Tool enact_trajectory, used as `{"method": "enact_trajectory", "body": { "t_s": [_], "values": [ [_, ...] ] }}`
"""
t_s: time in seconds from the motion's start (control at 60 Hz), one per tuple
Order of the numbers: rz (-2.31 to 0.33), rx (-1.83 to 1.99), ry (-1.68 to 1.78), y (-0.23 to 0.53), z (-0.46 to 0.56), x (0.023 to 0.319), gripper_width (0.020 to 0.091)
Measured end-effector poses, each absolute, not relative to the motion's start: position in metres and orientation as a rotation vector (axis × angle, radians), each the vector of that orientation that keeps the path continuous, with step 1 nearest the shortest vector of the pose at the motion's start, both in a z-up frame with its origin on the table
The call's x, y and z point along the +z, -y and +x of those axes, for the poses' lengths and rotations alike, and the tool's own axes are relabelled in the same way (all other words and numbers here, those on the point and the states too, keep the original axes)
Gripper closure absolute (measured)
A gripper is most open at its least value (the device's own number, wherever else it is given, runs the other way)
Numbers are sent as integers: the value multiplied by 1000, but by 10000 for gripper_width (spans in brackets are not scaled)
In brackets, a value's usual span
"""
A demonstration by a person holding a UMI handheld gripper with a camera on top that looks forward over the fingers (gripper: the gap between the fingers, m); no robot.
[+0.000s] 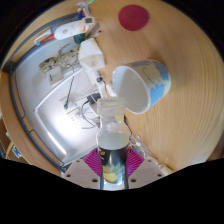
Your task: Pour water
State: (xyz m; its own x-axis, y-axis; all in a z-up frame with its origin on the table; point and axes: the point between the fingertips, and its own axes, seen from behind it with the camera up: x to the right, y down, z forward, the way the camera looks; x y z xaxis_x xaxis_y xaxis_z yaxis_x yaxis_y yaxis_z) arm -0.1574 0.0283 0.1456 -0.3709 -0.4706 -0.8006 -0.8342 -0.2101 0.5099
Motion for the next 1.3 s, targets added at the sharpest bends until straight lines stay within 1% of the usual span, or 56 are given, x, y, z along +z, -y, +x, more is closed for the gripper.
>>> {"method": "enact_trajectory", "body": {
  "t_s": [0.033, 0.117, 0.15, 0.217, 0.25, 0.267, 0.367, 0.383, 0.4, 0.433, 0.517, 0.533, 0.55, 0.617, 0.65, 0.667, 0.7, 0.767, 0.783, 0.9, 1.183, 1.2, 1.3],
  "values": [
    [-1576, 1557, -1670, -28, -155, 149, 817],
    [-1733, 1364, -1402, -25, -146, 158, 817],
    [-1811, 1265, -1267, -22, -138, 166, 819],
    [-1886, 1059, -1055, -21, -113, 177, 819],
    [-1889, 962, -959, -22, -101, 178, 818],
    [-1911, 910, -923, -20, -93, 186, 808],
    [-1940, 548, -648, -18, -36, 196, 806],
    [-1921, 486, -604, -17, -27, 193, 805],
    [-1935, 423, -568, -17, -17, 197, 793],
    [-1930, 303, -497, -17, 3, 199, 791],
    [-1906, 30, -373, -13, 52, 197, 780],
    [-1881, -11, -349, -13, 61, 188, 783],
    [-1902, -45, -338, -12, 66, 190, 782],
    [-1914, -128, -283, -11, 84, 178, 768],
    [-1922, -146, -271, -12, 91, 168, 767],
    [-1896, -157, -263, -13, 96, 154, 769],
    [-1917, -161, -266, -14, 104, 151, 767],
    [-1934, -183, -260, -16, 115, 131, 768],
    [-1925, -192, -256, -17, 117, 121, 769],
    [-1938, -210, -257, -21, 129, 96, 766],
    [-1913, -175, -306, -28, 137, 59, 769],
    [-1916, -172, -312, -27, 138, 56, 756],
    [-1898, -168, -296, -24, 136, 57, 736]
  ]
}}
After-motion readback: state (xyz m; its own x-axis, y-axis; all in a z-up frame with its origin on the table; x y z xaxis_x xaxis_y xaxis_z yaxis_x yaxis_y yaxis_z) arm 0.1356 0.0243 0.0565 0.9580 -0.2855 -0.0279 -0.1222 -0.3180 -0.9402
